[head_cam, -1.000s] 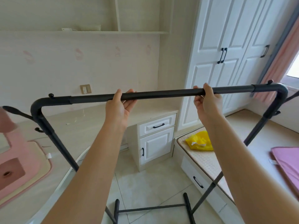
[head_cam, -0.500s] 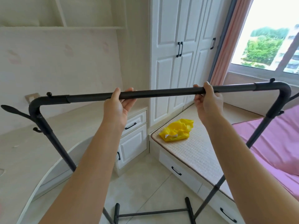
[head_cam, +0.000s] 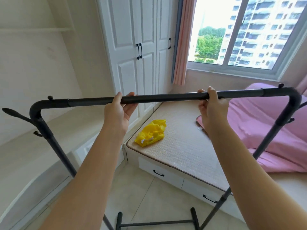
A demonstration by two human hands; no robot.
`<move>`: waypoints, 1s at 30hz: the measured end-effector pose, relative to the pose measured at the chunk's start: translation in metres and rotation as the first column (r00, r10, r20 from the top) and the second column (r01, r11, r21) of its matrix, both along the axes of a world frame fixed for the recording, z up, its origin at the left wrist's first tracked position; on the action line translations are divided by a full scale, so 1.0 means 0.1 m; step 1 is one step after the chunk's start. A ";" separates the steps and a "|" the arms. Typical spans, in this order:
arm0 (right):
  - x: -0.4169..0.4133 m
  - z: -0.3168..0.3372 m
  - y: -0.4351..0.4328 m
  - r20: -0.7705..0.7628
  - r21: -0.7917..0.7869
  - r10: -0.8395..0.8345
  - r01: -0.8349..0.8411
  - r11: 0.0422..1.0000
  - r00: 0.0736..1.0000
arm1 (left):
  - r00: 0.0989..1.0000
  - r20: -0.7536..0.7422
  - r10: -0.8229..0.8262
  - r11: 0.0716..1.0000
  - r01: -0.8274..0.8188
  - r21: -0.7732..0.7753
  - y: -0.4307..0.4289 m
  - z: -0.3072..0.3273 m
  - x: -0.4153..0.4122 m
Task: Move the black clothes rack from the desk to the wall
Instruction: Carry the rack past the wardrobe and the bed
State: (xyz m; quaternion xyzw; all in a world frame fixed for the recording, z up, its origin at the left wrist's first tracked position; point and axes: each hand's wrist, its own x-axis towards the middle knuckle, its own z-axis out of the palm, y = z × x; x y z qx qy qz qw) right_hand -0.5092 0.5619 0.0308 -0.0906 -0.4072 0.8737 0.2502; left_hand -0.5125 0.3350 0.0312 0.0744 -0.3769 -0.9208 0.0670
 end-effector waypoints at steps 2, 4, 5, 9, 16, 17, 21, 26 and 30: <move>0.03 -0.02 0.10 -0.018 0.024 -0.058 0.058 0.998 0.998 | 0.999 -0.006 -0.036 0.999 0.036 0.000 0.09 -0.01 -0.06; 0.08 -0.03 0.21 -0.029 0.040 -0.108 0.109 0.993 0.994 | 0.997 -0.007 -0.077 0.997 0.077 0.006 0.21 0.00 -0.11; 0.11 -0.02 0.26 -0.029 0.051 -0.130 0.131 0.990 0.991 | 0.995 -0.007 -0.099 0.995 0.099 0.010 0.27 0.00 -0.14; 0.21 -0.02 0.48 -0.020 0.073 -0.196 0.197 0.978 0.980 | 0.984 -0.010 -0.181 0.983 0.181 0.017 0.53 0.00 -0.23; 0.41 0.00 0.89 -0.012 0.045 -0.323 0.324 0.945 0.946 | 0.947 -0.057 -0.317 0.948 0.318 0.016 1.01 -0.01 -0.39; 0.44 0.00 0.95 -0.016 0.044 -0.342 0.342 0.939 0.940 | 0.940 -0.055 -0.336 0.941 0.337 0.013 1.08 0.00 -0.40; 0.57 0.01 1.19 -0.017 0.053 -0.414 0.414 0.909 0.910 | 0.914 -0.054 -0.402 0.915 0.403 0.003 1.40 0.01 -0.44; 0.73 0.01 1.46 0.006 0.061 -0.489 0.488 0.871 0.872 | 0.885 -0.062 -0.461 0.887 0.461 -0.024 1.77 -0.02 -0.46; 0.89 0.03 1.67 0.021 0.053 -0.552 0.551 0.833 0.833 | 0.853 -0.063 -0.518 0.855 0.519 -0.001 2.10 -0.03 -0.45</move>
